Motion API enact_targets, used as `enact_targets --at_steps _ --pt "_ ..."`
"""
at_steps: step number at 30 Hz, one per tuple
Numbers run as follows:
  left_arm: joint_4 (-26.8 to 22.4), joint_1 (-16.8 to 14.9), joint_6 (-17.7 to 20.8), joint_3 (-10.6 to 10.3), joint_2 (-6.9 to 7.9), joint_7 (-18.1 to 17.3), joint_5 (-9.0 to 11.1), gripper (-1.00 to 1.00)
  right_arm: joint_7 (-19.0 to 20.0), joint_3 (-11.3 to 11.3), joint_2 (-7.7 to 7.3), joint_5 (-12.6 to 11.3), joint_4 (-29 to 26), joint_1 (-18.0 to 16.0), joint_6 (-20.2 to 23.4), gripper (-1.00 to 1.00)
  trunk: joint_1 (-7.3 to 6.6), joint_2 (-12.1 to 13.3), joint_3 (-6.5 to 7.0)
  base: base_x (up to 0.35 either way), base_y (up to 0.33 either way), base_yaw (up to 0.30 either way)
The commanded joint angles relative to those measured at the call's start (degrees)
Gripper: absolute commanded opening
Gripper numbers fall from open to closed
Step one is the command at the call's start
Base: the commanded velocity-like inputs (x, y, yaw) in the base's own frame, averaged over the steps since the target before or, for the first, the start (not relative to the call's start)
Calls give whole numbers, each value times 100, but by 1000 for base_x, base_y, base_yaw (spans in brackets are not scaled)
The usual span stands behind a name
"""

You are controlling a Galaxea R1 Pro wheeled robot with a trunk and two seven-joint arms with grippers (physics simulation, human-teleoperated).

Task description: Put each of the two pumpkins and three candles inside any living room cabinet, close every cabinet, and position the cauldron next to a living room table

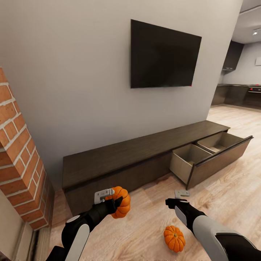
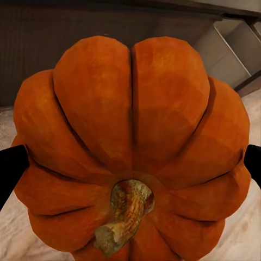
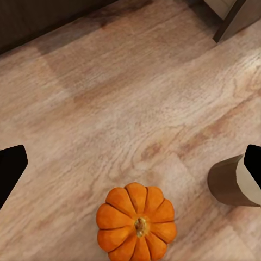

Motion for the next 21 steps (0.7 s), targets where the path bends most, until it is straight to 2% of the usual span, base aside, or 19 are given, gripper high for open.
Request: enact_targets --at_steps 1,13,16,19,21 --pt "-8 -4 18 -3 -1 51 66 -100 -13 0 0 -25 -13 -1 29 100 21 -44 -24 0 0 0" --pt "-5 -4 17 5 -1 51 66 -100 -13 0 0 -17 -13 -1 29 100 285 -525 -239 0 0 0" --pt "-4 -4 17 9 -1 51 66 -100 -18 0 1 -13 -30 -1 74 100 292 -529 -306 0 0 0" --pt "-6 -4 17 -2 -1 53 66 -100 -47 -10 -101 -18 -131 -131 540 100 300 -533 -372 0 0 0" --pt "-6 -4 17 3 -1 52 66 -100 -74 -17 -229 -27 -254 -536 1207 100 305 -536 -416 0 0 0"
